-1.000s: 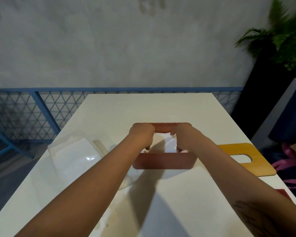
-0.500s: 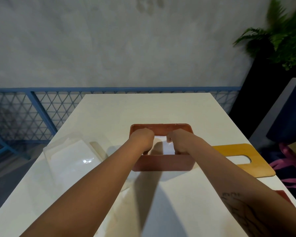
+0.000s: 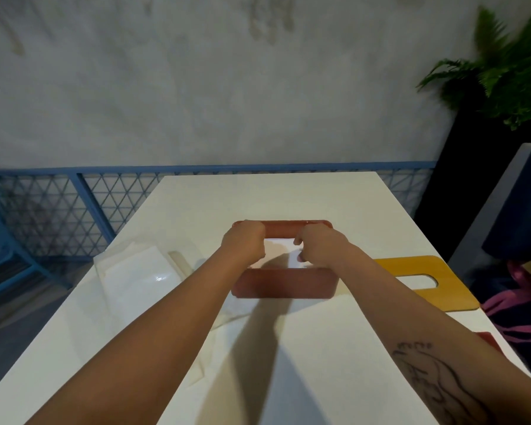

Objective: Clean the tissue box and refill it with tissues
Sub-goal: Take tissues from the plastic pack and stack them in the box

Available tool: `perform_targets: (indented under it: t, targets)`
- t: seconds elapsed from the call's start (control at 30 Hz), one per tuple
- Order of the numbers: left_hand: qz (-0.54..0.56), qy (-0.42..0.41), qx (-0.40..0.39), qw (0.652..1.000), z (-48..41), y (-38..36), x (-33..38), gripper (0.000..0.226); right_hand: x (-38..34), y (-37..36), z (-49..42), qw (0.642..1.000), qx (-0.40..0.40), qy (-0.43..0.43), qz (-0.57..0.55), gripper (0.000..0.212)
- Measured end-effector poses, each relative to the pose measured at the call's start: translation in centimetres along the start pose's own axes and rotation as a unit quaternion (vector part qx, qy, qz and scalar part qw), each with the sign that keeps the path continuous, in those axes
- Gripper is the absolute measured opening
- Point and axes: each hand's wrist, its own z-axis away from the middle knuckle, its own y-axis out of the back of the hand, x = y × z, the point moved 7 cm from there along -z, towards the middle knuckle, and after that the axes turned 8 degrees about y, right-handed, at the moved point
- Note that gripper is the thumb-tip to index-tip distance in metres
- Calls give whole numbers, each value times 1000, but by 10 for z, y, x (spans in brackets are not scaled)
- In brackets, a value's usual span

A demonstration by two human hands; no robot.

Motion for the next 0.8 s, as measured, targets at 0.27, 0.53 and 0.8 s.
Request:
perform_targets:
  t: [0.27,0.53,0.8]
  targets:
    - [147,8,133,980,52,39,10,29,-12,25,34,989,127,66,-32,29]
    - [226,87,177,954,114,10,-14,25,-50,-6,67,971,142,174,-86,23]
    - [242,119,273,923,172,-31,-55,18,-84,-53,83,953,102,265,-104,22]
